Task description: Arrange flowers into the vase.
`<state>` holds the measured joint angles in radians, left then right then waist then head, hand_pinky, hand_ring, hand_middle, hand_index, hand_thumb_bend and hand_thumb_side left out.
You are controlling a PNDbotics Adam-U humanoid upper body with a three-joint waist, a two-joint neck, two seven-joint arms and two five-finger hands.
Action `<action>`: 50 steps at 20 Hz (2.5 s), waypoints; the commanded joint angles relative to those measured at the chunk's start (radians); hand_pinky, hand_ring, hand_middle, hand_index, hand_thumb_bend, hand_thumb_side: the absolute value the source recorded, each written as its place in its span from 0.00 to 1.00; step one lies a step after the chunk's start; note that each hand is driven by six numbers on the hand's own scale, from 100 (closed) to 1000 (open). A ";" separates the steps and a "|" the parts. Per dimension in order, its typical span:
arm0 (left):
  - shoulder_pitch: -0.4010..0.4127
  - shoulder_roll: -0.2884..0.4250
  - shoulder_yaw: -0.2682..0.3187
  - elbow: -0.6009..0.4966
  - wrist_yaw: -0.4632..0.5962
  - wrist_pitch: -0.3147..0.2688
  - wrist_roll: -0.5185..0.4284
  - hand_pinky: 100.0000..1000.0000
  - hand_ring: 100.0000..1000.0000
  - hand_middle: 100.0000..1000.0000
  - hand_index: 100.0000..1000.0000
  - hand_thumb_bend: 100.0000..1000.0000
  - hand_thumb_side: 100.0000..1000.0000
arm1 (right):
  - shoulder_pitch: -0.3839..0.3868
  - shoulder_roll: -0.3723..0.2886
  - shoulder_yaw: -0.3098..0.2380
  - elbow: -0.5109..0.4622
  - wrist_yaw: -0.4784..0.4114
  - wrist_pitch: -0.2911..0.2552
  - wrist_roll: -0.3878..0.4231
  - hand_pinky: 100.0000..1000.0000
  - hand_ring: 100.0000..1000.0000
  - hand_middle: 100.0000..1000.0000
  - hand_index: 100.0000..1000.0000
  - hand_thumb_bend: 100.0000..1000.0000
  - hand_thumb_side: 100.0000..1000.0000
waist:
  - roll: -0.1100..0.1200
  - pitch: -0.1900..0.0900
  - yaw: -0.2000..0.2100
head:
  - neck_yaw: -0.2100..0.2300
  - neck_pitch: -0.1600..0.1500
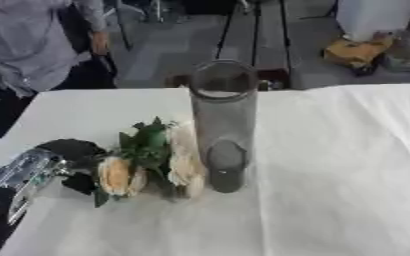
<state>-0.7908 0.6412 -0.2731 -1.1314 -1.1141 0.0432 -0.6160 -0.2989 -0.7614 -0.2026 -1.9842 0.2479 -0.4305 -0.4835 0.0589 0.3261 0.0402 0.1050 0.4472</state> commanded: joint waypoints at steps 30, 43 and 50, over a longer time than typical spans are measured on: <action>-0.036 -0.016 0.011 0.102 -0.079 0.022 0.165 0.26 0.34 0.42 0.55 0.00 0.51 | -0.007 -0.020 -0.009 -0.016 -0.010 -0.009 -0.001 0.88 1.00 0.82 0.89 0.00 1.00 | -0.005 -0.002 -0.014 | 0.010 -0.023; -0.036 -0.012 0.009 0.113 -0.056 -0.005 0.162 0.02 0.02 0.16 0.25 0.00 0.45 | -0.002 -0.016 -0.013 -0.016 -0.008 -0.008 -0.011 0.88 1.00 0.81 0.89 0.00 1.00 | -0.004 -0.001 -0.015 | 0.011 -0.019; -0.031 -0.003 0.016 0.100 -0.037 -0.006 0.214 0.00 0.00 0.00 0.08 0.00 0.62 | 0.001 -0.015 -0.014 -0.016 -0.008 -0.007 -0.012 0.88 1.00 0.81 0.89 0.00 1.00 | -0.003 -0.004 -0.011 | 0.008 -0.015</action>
<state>-0.8234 0.6157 -0.2603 -1.0329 -1.1583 0.0377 -0.4114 -0.2906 -0.7581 -0.2030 -1.9842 0.2449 -0.4380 -0.4921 0.0600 0.3366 0.0276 0.1129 0.4304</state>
